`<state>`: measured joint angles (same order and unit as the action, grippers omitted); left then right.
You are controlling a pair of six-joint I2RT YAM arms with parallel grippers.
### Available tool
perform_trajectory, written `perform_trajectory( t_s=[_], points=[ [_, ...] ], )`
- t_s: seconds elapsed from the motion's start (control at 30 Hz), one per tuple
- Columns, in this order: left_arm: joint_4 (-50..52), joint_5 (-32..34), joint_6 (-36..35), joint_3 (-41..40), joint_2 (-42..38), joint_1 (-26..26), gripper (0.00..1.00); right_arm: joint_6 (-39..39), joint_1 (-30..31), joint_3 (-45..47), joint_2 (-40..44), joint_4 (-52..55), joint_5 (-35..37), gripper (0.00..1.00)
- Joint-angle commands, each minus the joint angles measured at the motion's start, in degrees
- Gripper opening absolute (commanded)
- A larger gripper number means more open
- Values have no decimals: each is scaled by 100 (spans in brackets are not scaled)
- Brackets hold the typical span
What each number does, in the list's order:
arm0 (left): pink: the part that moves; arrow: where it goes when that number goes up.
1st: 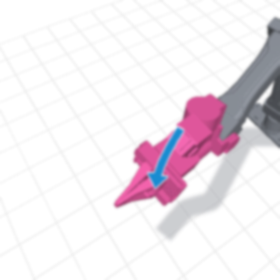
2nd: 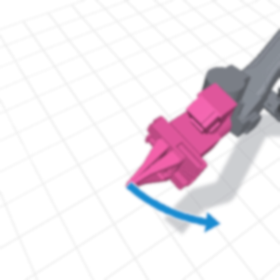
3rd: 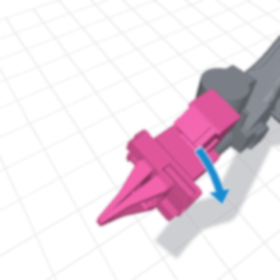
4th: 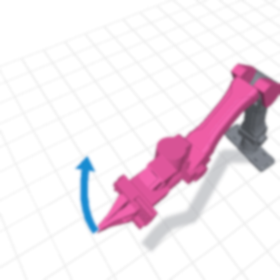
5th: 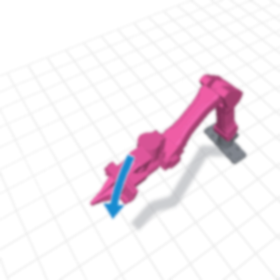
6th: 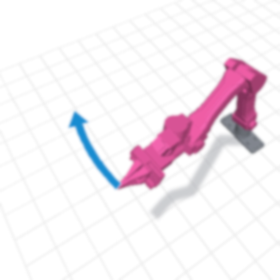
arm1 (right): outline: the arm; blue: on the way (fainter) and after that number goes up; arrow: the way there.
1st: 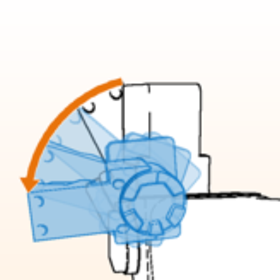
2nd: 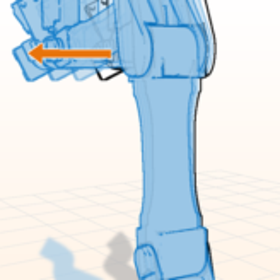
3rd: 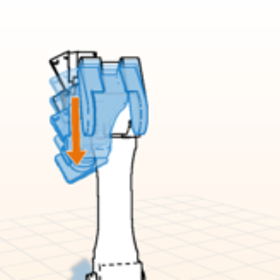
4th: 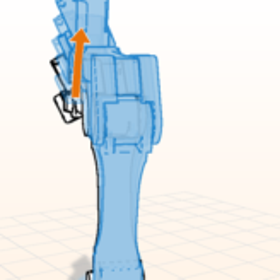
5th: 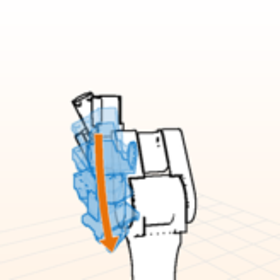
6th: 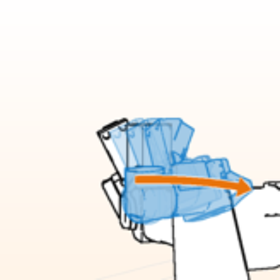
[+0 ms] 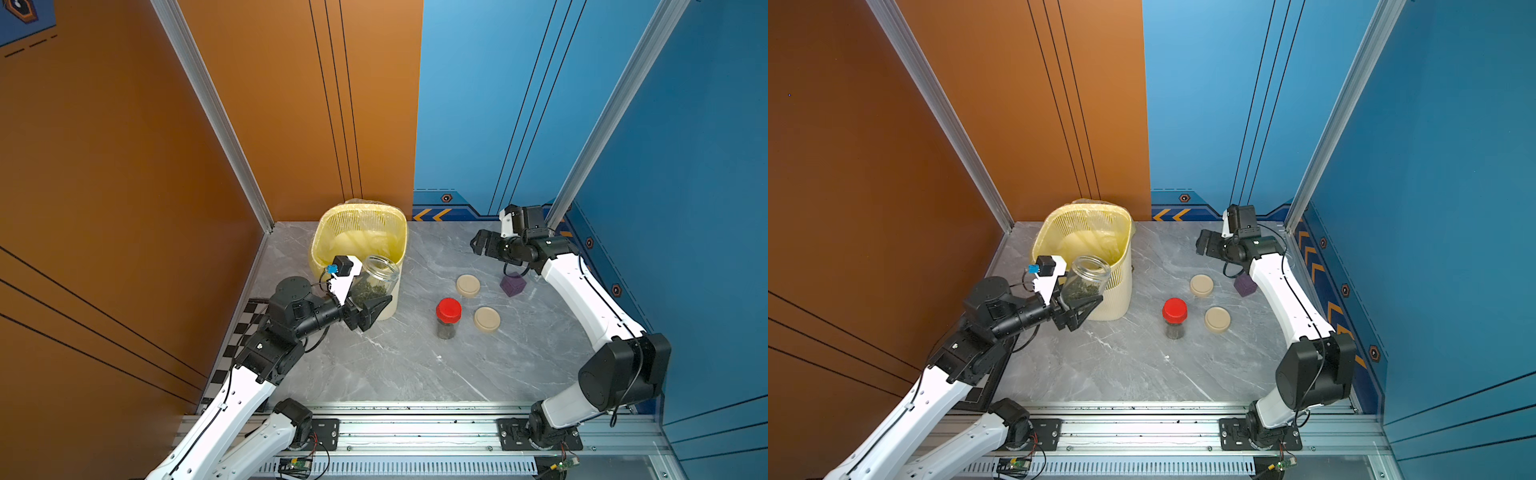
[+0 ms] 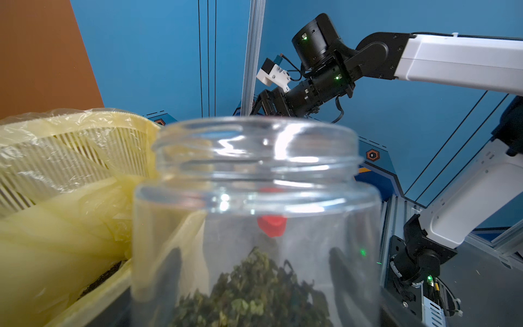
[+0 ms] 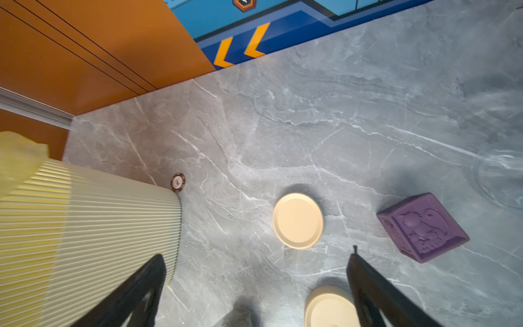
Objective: Empty moldy tea leaves from jars
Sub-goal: Pour the moldy tea leaves from the jar into the trash bin.
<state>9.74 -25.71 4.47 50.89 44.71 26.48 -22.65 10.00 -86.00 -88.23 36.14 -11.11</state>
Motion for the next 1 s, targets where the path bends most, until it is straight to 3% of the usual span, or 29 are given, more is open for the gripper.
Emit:
perform_trajectory(
  t_s=[0.0,0.33,0.97],
  points=[
    [-417,-84,103,304,-34,-128,62,-296,7,-441,370,121,-543,100],
    [-715,-324,201,334,212,-439,62,-832,413,-1310,441,113,-1591,100],
    [-1070,-808,1319,576,640,-1205,62,-1317,1927,-1649,101,-1008,-2000,100]
  ],
)
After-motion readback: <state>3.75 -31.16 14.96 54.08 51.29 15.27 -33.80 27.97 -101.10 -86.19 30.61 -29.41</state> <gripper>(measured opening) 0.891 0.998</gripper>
